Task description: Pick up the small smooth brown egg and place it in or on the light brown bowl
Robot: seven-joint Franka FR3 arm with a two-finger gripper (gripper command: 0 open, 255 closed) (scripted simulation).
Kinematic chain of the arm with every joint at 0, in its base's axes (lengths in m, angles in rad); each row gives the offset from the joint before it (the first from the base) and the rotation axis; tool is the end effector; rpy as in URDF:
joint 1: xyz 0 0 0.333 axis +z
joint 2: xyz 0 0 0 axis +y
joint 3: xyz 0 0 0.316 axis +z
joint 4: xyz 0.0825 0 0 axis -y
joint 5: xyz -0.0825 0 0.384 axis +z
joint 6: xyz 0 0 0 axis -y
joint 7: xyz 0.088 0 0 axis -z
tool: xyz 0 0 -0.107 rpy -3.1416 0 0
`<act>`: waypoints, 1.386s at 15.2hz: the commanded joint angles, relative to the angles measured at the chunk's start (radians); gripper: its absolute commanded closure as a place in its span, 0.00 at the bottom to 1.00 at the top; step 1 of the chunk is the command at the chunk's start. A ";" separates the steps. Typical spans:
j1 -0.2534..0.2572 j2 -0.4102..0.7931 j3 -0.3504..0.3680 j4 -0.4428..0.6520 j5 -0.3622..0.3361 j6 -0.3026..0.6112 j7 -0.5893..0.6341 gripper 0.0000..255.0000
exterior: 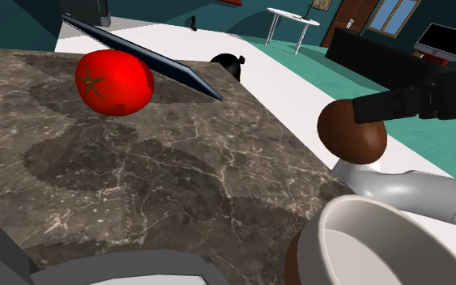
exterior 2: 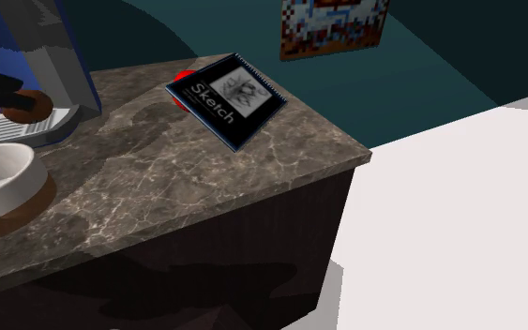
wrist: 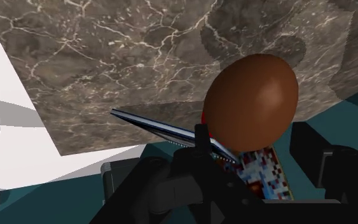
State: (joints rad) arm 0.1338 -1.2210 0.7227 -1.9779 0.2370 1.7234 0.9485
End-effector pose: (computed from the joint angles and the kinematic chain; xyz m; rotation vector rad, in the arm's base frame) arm -0.0276 0.3644 0.7308 -2.6730 0.1992 -1.2301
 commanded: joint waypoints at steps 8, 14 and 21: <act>-0.012 -0.017 0.087 0.256 0.037 -0.235 0.138 1.00; 0.026 -0.075 0.107 0.151 0.062 -0.189 0.154 1.00; 0.067 -0.137 0.139 0.041 0.094 -0.142 0.173 1.00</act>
State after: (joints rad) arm 0.1946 -1.3495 0.8582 -1.9225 0.3270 1.5758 1.1195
